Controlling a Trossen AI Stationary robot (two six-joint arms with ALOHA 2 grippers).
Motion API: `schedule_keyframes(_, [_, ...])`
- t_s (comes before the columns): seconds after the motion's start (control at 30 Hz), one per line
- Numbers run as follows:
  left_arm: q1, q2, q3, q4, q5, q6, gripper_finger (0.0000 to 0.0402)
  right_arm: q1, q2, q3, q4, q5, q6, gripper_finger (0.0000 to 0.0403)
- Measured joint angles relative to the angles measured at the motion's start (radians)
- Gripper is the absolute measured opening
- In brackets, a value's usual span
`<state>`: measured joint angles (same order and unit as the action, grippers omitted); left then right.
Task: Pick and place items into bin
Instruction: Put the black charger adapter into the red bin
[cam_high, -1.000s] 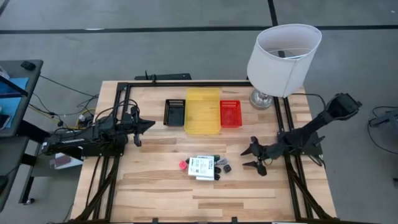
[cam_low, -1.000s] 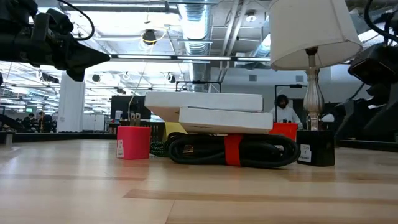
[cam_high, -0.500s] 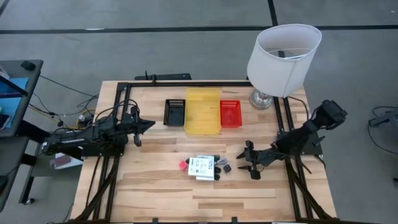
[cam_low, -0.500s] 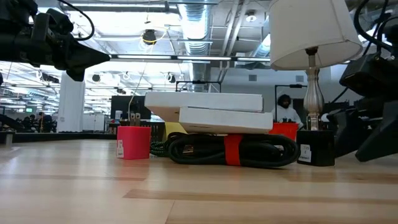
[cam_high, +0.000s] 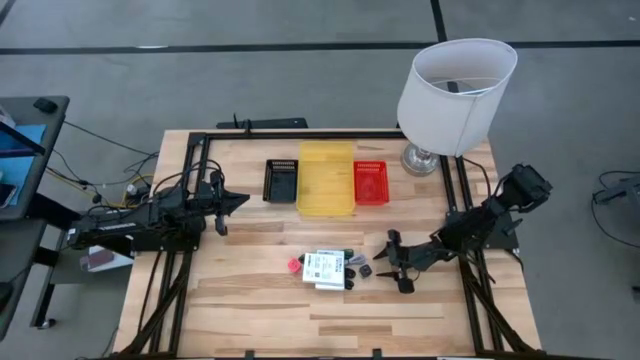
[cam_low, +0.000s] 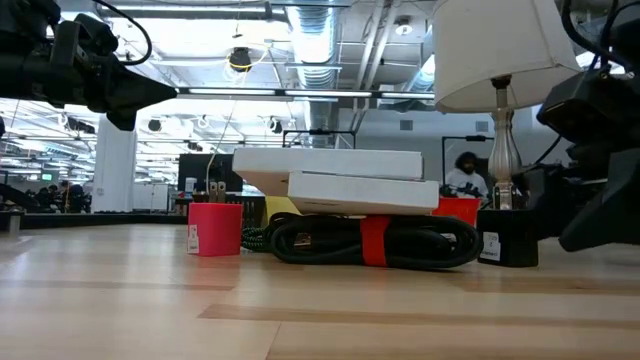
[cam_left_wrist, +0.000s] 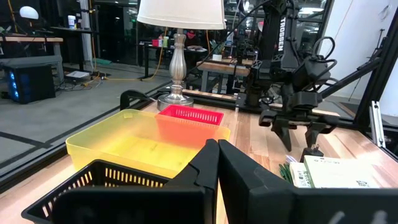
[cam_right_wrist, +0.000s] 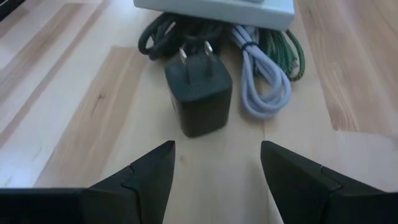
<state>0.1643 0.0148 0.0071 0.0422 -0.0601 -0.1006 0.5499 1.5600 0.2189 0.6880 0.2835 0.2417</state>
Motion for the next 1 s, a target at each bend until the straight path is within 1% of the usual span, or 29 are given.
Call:
schedule_keyframes(0.37, [0.0,0.0,0.0,0.0,0.0,0.0,0.0,0.0,0.0,0.031,-0.005,0.006,-0.065,0.023])
schedule_keyframes(1.0, [0.0,0.0,0.0,0.0,0.0,0.0,0.0,0.0,-0.001,0.045,-0.007,0.005,-0.068,0.023])
